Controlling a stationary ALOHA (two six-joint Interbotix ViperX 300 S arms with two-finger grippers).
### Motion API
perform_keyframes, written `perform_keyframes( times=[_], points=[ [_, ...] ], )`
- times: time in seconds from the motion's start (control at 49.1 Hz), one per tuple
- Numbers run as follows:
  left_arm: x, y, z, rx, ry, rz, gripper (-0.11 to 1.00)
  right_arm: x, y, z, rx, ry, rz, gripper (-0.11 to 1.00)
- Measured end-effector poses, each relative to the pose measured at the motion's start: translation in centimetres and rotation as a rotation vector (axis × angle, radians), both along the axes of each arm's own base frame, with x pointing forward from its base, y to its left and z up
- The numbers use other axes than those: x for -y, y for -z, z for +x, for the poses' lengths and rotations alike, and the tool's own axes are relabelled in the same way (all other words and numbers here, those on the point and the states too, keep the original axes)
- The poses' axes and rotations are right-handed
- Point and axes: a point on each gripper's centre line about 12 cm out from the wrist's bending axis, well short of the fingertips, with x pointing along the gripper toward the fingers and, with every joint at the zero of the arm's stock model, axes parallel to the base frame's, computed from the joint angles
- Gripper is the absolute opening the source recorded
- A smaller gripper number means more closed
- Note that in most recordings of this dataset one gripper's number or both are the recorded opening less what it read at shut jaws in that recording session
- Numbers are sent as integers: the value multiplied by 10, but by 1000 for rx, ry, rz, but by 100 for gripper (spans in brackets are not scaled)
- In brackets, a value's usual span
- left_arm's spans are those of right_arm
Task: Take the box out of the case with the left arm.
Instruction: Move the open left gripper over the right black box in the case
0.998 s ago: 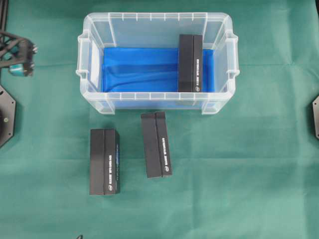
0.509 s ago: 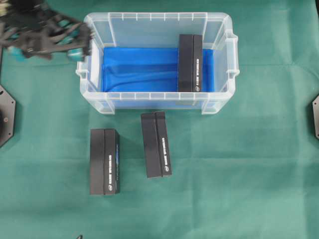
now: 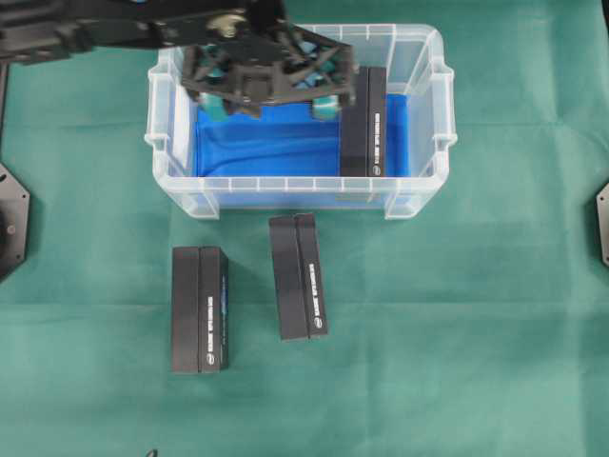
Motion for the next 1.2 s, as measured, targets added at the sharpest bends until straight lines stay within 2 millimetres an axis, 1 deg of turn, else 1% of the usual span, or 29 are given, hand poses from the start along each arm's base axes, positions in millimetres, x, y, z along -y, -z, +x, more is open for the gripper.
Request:
perform_keyframes(
  times=[0.102,0.265,0.509,0.733,0.998,1.201],
  points=[
    [-2,-3,10,16,3,6,93,0,0,0,2,0,0,-1],
    [-4,-1,21,29,24,15,93,0,0,0,0,0,0,-1],
    [0,4,34,77,49,29,93,0,0,0,1,-1,0,-1],
    [-1,13,41,70,51,27,93,0,0,0,1,-2,0,-1],
    [-4,23,65,62,54,26,93,0,0,0,2,0,0,-1],
    [-4,25,72,23,53,17,92,0,0,0,1,-2,0,-1]
  ],
)
